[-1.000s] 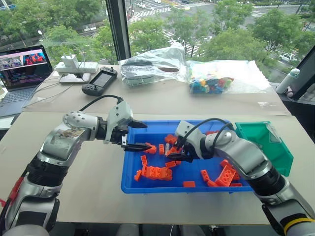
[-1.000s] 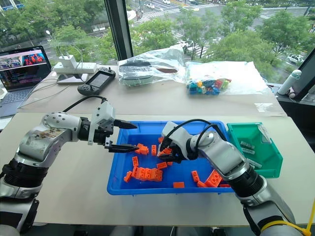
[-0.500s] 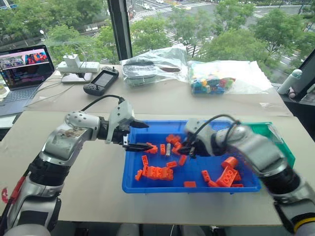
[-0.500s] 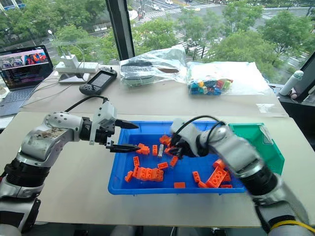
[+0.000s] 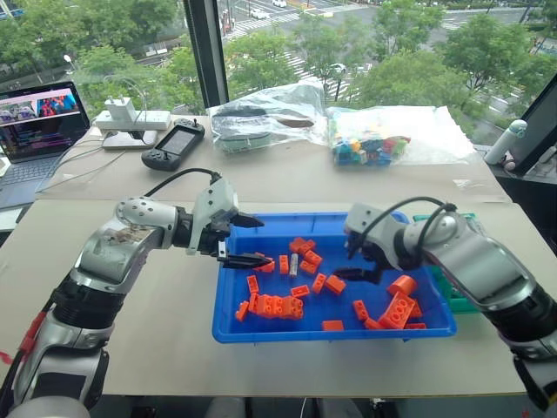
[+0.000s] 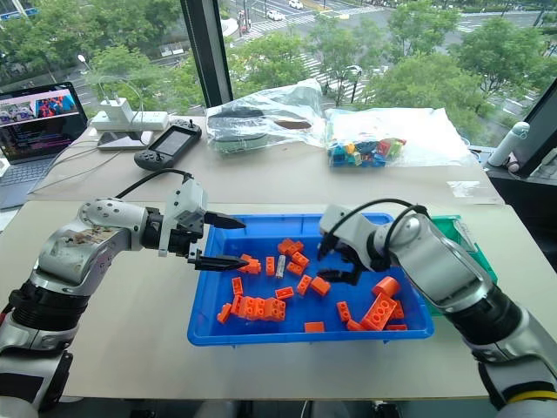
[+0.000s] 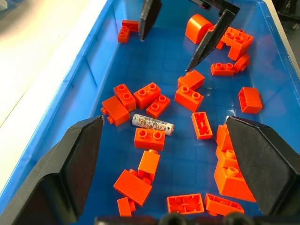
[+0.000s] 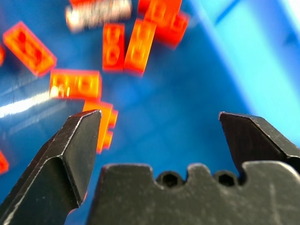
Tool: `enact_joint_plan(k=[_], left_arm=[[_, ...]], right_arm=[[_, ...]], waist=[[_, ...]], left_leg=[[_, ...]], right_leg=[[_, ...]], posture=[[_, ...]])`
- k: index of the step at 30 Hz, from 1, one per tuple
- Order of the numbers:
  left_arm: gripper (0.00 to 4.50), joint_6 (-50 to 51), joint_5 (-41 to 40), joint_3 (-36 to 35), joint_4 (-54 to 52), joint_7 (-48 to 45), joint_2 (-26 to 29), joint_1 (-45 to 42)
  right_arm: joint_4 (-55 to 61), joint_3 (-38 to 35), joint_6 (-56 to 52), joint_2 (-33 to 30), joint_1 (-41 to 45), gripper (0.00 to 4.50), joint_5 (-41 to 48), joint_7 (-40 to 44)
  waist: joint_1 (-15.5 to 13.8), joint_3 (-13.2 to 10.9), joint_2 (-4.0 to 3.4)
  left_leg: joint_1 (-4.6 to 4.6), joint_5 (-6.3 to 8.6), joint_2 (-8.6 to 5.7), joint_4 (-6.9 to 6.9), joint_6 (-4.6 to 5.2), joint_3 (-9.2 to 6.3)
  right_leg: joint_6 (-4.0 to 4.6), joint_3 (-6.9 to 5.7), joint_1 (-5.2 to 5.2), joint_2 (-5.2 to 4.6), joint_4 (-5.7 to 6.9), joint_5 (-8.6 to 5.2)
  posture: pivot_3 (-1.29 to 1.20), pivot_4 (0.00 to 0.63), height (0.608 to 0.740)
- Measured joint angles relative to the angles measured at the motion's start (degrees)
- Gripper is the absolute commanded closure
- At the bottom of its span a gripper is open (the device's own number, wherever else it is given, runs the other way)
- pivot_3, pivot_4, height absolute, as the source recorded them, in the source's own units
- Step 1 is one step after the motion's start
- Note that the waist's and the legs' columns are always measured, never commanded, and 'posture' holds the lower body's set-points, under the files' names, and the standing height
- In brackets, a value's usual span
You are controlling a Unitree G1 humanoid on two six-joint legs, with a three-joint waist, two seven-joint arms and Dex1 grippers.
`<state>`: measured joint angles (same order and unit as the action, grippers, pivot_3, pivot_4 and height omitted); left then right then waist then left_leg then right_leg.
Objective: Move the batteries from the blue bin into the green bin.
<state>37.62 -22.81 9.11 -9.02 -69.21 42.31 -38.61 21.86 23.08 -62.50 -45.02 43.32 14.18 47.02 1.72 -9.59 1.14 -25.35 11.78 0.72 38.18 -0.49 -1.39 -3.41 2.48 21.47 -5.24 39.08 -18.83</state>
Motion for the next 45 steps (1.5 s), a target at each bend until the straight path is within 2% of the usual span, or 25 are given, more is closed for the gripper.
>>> enact_joint_plan(k=[7, 18, 26, 40, 42, 43, 45], left_arm=[[0.00, 0.2, 0.0, 0.0, 0.0, 0.0, 0.1, 0.0], [0.00, 2.4, -1.3, -0.3, -2.0, -0.1, 1.5, 0.4], [0.00, 4.0, -4.4, -2.2, -5.1, -1.6, 5.8, 2.8], [0.00, 4.0, -4.3, -2.1, -5.1, 0.9, 5.9, 2.4], [0.00, 4.0, -4.3, -2.1, -5.0, 1.1, 5.9, 2.2], [0.00, 4.0, -4.3, -2.1, -5.0, 1.1, 5.9, 2.1], [0.00, 4.0, -4.3, -2.0, -5.0, 1.2, 5.9, 1.7]], right_arm=[[-1.2, 1.1, 0.2, 7.7, 0.0, 0.02, 0.8, 0.1], [-9.5, 4.0, 7.3, 10.0, -0.2, 0.02, -1.5, 1.5], [-13.6, 5.1, 10.9, 12.6, -0.1, 0.02, -2.8, 2.5], [-19.7, 6.1, 15.3, 15.2, 0.8, 0.02, -5.8, 4.9], [-21.3, 6.2, 16.7, 15.6, 0.9, 0.52, -6.3, 5.3], [-21.8, 6.2, 17.4, 15.9, 0.9, 0.62, -6.6, 5.4], [-22.4, 6.2, 18.4, 16.3, 1.0, 1.33, -7.1, 5.5]], waist=[[-0.2, 0.0, 0.00], [0.3, 0.0, 0.00], [0.7, 0.0, 0.00], [0.7, 0.0, 0.00], [0.7, 0.0, 0.00], [0.7, 0.0, 0.00], [0.7, 0.0, 0.00]], left_leg=[[-0.01, 0.00, -0.03, 0.00, 0.00, -0.01], [0.00, 0.00, -0.01, 0.00, 0.00, -0.01], [0.04, -0.01, 0.01, -0.04, -0.02, 0.00], [0.04, -0.01, 0.01, -0.05, -0.02, 0.02], [0.04, -0.01, 0.01, -0.05, -0.02, 0.02], [0.04, -0.01, 0.01, -0.05, -0.02, 0.02], [0.04, -0.01, 0.01, -0.05, -0.02, 0.02]], right_leg=[[0.00, -0.02, -0.05, -0.02, 0.10, 0.00], [0.00, -0.02, 0.02, 0.01, 0.10, 0.00], [0.00, -0.02, 0.08, 0.01, 0.13, 0.00], [0.00, -0.01, 0.14, 0.02, 0.15, 0.00], [0.00, -0.01, 0.14, 0.02, 0.16, 0.00], [0.00, -0.02, 0.15, 0.02, 0.16, 0.00], [0.00, -0.02, 0.15, 0.02, 0.17, 0.00]], posture=[[0.00, 0.150, 0.732], [0.00, 0.150, 0.732], [0.00, 0.150, 0.732], [0.00, 0.150, 0.732], [0.00, 0.150, 0.732], [0.00, 0.150, 0.732], [0.00, 0.150, 0.732]])
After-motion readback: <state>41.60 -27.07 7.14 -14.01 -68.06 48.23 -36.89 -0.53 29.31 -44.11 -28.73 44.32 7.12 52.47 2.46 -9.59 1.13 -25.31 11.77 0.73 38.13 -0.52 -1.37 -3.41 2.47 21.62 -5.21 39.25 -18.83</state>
